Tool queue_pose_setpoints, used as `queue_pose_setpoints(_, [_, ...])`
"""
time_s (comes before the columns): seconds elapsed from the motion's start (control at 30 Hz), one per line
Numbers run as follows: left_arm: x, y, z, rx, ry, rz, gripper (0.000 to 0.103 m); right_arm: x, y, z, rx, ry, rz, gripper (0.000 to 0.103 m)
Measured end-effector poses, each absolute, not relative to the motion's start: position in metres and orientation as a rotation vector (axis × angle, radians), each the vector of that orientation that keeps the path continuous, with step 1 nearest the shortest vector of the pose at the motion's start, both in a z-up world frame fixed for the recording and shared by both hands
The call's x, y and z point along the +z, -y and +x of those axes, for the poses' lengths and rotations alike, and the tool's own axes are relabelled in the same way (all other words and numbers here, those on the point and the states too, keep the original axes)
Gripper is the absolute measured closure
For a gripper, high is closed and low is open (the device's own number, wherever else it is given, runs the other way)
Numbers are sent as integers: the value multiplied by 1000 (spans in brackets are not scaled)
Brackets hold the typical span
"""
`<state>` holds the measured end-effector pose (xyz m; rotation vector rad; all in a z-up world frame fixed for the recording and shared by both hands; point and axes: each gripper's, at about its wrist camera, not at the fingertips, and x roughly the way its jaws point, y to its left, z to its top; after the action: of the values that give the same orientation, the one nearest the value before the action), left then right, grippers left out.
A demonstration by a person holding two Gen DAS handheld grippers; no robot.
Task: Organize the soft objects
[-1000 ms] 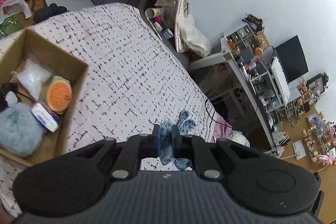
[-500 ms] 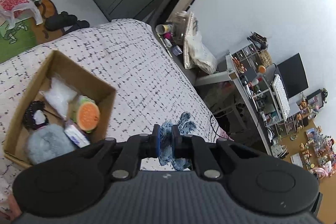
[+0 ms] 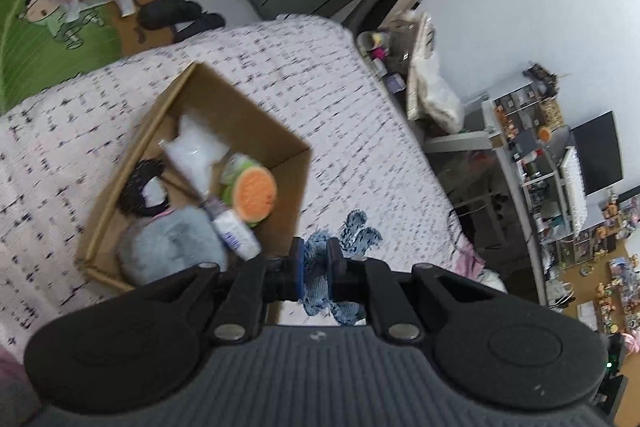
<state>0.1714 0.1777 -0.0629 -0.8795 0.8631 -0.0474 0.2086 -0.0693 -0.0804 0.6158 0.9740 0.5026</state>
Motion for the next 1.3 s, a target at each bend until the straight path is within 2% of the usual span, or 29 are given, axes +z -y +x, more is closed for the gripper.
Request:
queue_pose_setpoints(0.23, [-79,-176,170,7,-946,-829,87,-95,58,203,458,-994,561,86])
queue_pose_setpoints(0.3, [-78,-176,168,3,-945,-831,83,-98,59,202,453,-1000,570,76])
queue_pose_setpoints(0.43, [-71,-177,165,20,-934,-800,80,-94,60,199,450,-989,568,74])
queue_pose_setpoints(0.5, [-66,-178,163,28,-929,-776,74,-91,62,196,451,-981,566,74])
queue_pose_setpoints(0.53, [-64,-178,162,33,-927,-764,65,-89,62,195,447,-978,562,73])
queue_pose_setpoints(0.57, [-62,-177,161,38,-922,-752,58,-87,64,194,441,-976,556,70])
queue_pose_setpoints(0.67, [-55,-173,158,52,-906,-703,49,-83,67,189,425,-966,531,57])
queue_pose_setpoints(0.8, [-48,-165,158,56,-916,-661,45,-75,76,182,416,-942,518,54])
queue_pose_setpoints(0.87, [-43,-159,157,61,-921,-641,36,-72,81,178,418,-931,518,51])
queue_pose_setpoints(0.97, [-33,-148,151,74,-906,-588,27,-63,90,171,409,-900,495,41])
queue_pose_setpoints(1.3, [0,-111,126,85,-870,-463,17,-33,132,144,409,-816,412,13])
